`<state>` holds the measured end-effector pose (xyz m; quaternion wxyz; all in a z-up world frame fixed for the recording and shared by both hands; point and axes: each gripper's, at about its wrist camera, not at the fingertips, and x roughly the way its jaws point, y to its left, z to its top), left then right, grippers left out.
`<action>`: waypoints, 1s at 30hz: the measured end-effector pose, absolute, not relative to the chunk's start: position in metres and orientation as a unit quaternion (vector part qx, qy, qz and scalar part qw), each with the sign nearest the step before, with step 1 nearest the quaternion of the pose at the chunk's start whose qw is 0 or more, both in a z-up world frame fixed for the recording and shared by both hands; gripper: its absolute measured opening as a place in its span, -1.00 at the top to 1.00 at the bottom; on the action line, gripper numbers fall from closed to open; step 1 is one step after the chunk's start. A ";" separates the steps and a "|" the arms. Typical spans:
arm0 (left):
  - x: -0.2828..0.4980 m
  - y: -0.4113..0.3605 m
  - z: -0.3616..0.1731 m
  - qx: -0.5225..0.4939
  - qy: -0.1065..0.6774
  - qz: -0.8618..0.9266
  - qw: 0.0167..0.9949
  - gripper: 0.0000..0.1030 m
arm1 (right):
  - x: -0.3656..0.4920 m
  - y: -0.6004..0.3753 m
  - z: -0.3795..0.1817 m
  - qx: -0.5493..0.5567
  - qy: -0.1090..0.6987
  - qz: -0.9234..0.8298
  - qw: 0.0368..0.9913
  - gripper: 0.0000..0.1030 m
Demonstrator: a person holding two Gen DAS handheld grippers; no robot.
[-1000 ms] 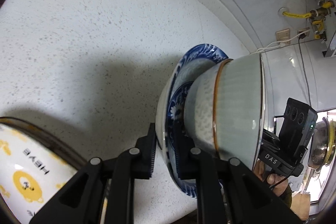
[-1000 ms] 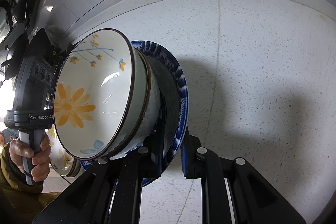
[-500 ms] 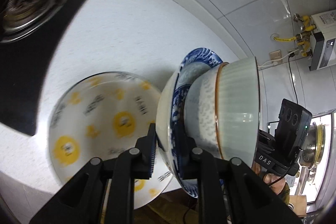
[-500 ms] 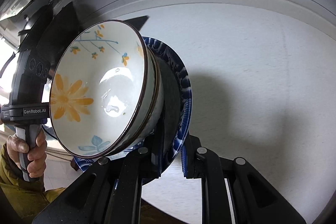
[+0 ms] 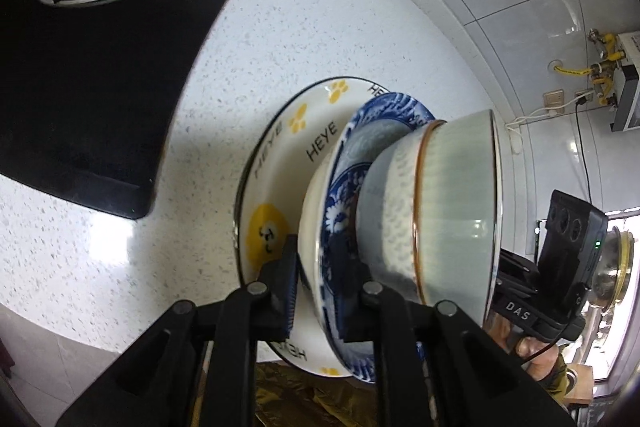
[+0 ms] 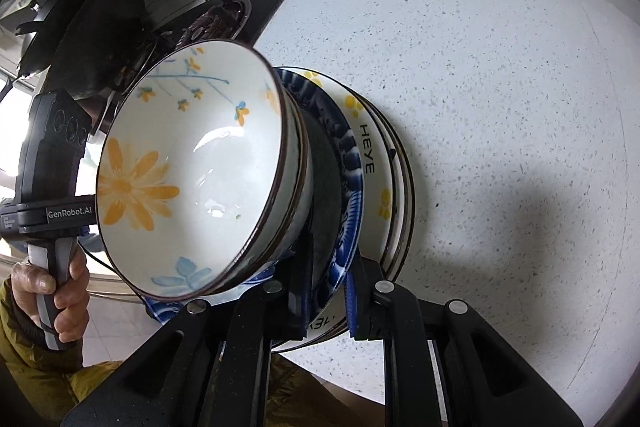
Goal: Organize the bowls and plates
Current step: 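Lower the bowl stack onto the plates and open both grippers, then withdraw both open grippers away from the stacked dishes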
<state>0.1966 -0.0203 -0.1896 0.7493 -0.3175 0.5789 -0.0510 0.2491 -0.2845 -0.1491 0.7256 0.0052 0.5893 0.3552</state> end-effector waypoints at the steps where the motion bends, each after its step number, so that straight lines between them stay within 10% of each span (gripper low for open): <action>1: 0.197 -0.020 -0.188 -0.303 0.580 -0.050 0.755 0.75 | 0.248 -0.282 -0.147 0.006 0.587 0.354 0.728 0.74; 30: 0.154 -0.047 -0.080 -0.117 0.413 -0.030 0.903 -0.02 | 0.163 -0.310 -0.066 0.018 0.431 0.237 0.871 -0.55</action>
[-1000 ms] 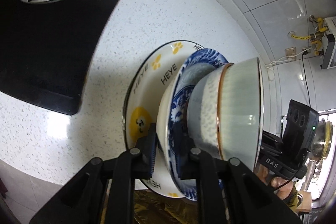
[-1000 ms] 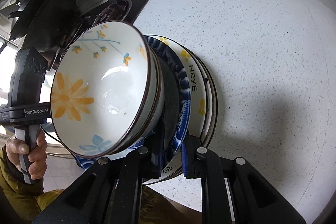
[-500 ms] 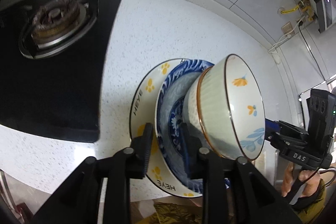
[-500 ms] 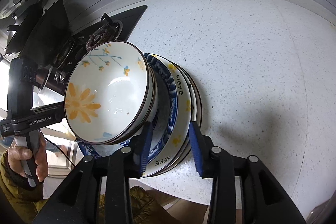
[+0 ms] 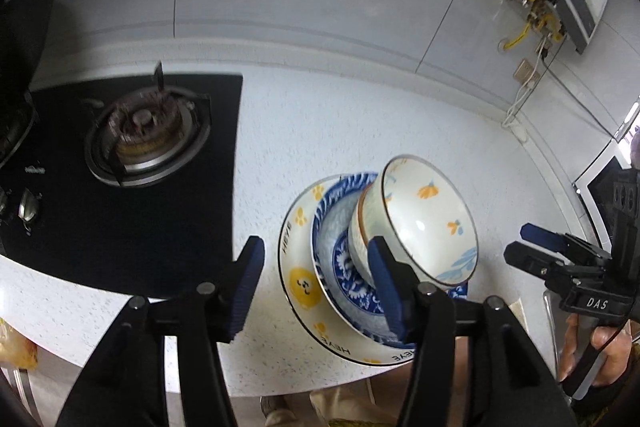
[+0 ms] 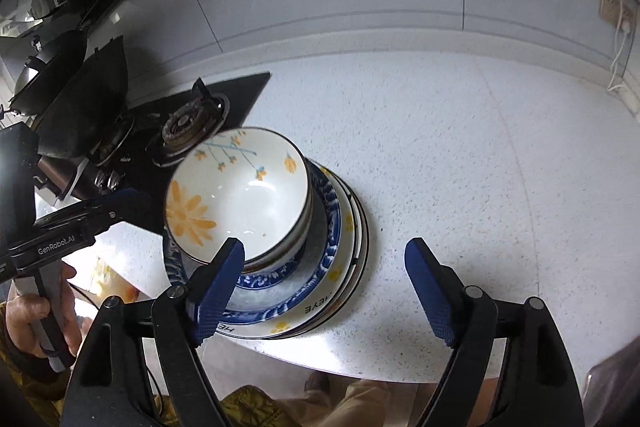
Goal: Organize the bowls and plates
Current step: 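Withdraw both open grippers away from the stacked dishes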
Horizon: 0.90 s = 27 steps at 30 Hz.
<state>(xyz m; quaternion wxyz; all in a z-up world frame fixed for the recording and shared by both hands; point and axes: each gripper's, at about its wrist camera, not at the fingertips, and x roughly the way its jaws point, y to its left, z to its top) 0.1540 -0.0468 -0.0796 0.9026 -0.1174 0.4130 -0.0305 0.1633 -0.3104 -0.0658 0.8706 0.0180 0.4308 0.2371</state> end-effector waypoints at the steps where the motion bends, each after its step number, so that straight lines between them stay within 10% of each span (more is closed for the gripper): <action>1: 0.150 -0.045 -0.074 -0.117 0.403 -0.030 0.907 -0.02 | 0.160 -0.309 -0.063 0.017 0.424 0.235 0.875 -0.61; 27: 0.000 -0.050 0.032 -0.071 0.162 0.079 0.981 -0.19 | 0.064 -0.360 -0.002 0.037 0.266 0.213 0.939 -0.94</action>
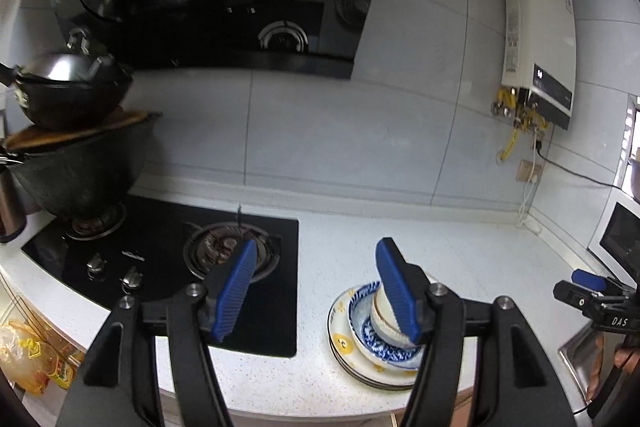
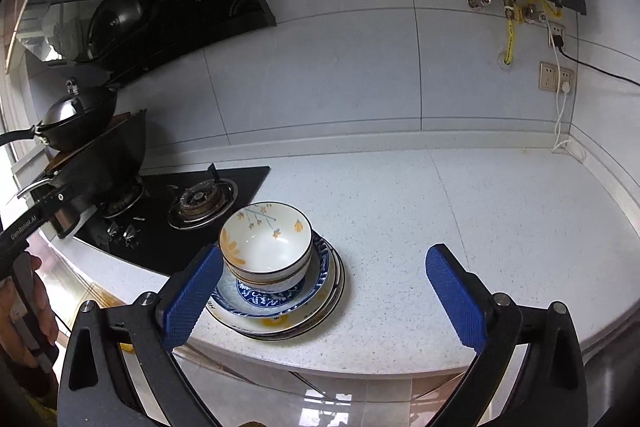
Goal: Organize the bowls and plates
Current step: 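Withdraw both open grippers away from the stacked dishes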
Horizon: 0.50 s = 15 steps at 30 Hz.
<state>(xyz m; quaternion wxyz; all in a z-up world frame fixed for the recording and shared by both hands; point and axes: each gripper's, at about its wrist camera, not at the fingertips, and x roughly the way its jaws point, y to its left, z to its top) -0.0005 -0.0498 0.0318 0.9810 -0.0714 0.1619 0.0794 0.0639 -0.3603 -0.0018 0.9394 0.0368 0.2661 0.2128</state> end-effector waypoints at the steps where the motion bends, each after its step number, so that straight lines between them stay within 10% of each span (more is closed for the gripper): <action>1: -0.006 -0.053 0.035 -0.069 0.153 0.086 0.982 -0.23 | 0.063 -0.362 -0.003 0.035 0.266 0.216 0.939 -0.95; 15: -0.050 -0.070 0.063 -0.084 0.181 0.194 0.960 -0.38 | 0.048 -0.396 -0.024 0.054 0.283 0.259 0.922 -0.96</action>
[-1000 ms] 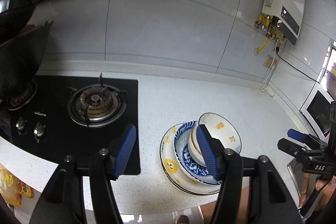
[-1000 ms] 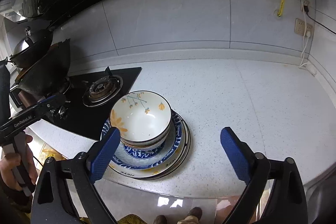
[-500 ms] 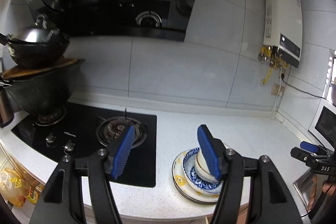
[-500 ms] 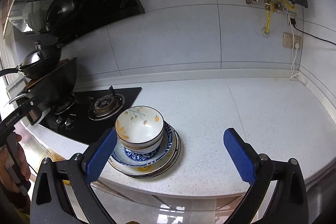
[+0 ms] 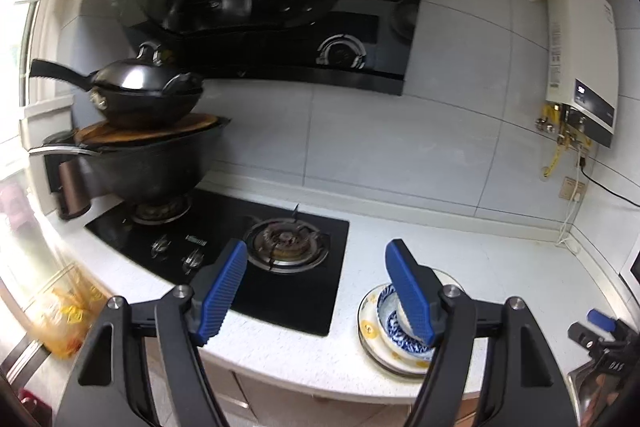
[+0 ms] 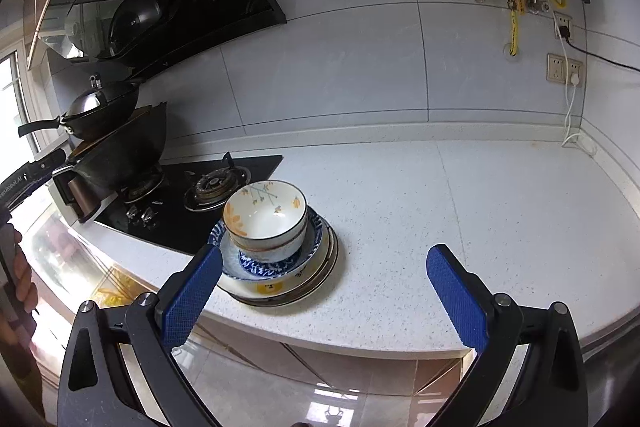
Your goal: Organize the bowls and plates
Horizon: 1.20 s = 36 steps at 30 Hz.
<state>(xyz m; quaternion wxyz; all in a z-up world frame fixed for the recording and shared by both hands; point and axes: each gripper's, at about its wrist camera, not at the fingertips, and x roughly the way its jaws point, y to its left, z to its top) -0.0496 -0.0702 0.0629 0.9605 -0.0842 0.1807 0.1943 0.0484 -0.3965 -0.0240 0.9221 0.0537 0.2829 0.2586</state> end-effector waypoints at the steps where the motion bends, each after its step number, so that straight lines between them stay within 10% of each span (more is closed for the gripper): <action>1: -0.053 -0.070 0.066 -0.087 0.186 0.195 0.959 -0.38 | 0.048 -0.397 -0.025 0.058 0.284 0.262 0.920 -0.96; 18: -0.118 0.027 0.122 -0.139 0.044 0.177 0.973 -0.46 | 0.002 -0.394 0.020 0.035 0.234 0.169 0.957 -0.97; 36: -0.066 0.125 0.216 0.152 -0.016 0.351 0.924 -0.52 | 0.017 -0.351 0.042 -0.049 0.257 0.085 0.961 -0.97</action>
